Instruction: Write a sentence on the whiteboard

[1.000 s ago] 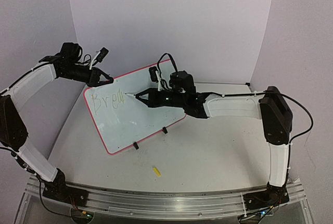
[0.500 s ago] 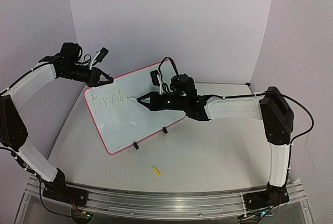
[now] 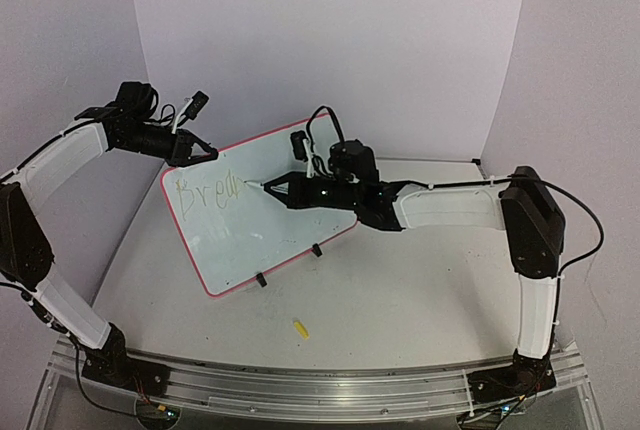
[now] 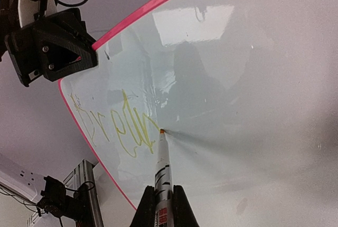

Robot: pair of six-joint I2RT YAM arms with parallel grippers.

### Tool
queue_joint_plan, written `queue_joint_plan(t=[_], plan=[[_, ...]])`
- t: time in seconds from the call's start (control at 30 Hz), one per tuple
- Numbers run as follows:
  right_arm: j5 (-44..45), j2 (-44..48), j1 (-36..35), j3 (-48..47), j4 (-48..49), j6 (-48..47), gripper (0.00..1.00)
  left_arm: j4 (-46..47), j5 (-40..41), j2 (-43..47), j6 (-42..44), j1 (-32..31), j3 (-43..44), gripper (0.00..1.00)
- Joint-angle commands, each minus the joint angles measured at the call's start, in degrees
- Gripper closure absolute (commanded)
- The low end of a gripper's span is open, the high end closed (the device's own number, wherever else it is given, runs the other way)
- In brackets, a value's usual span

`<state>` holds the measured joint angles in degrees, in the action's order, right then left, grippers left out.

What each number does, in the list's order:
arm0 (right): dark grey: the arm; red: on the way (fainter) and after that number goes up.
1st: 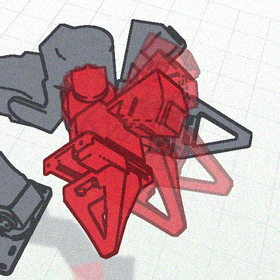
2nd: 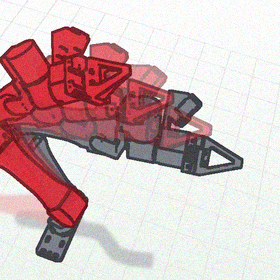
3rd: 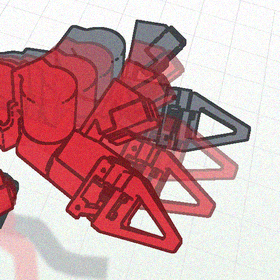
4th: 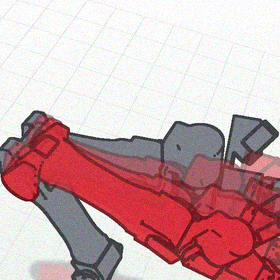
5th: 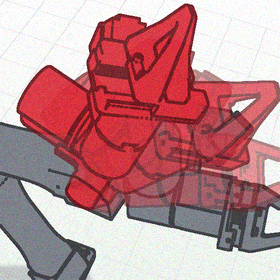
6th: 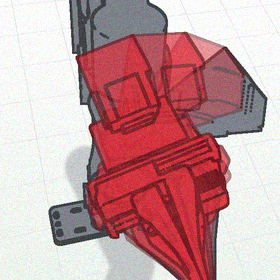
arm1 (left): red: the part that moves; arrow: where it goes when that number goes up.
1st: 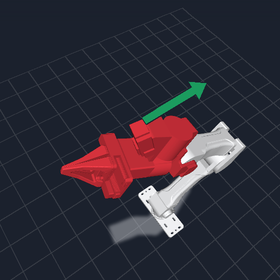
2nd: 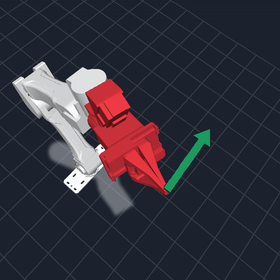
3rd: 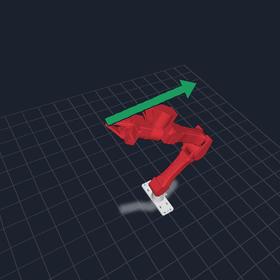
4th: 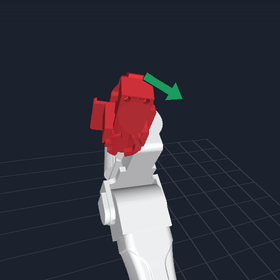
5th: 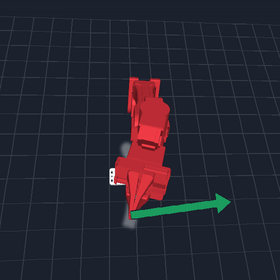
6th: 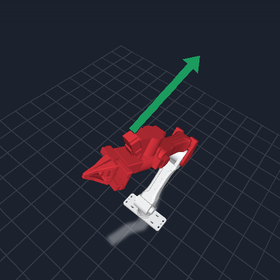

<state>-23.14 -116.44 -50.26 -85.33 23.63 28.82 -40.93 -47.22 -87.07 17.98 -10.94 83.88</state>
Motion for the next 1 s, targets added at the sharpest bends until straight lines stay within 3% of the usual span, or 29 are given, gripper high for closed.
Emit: queue_joint_plan(t=[0.0, 0.53, 0.97], plan=[[3.11, 2.62, 0.48, -2.53, 3.26, 0.59, 1.00, -0.26, -1.26, 0.76, 1.40, -0.57, -1.39, 1.00], [7.21, 4.10, 0.47, 2.12, 4.10, 1.24, 1.00, -0.37, -1.08, 0.82, 1.62, -0.57, -1.52, 1.00], [5.67, 4.43, 0.46, 7.73, 3.31, 2.84, 1.00, -0.57, -0.90, 0.87, 1.75, -0.56, -1.58, 1.00]])
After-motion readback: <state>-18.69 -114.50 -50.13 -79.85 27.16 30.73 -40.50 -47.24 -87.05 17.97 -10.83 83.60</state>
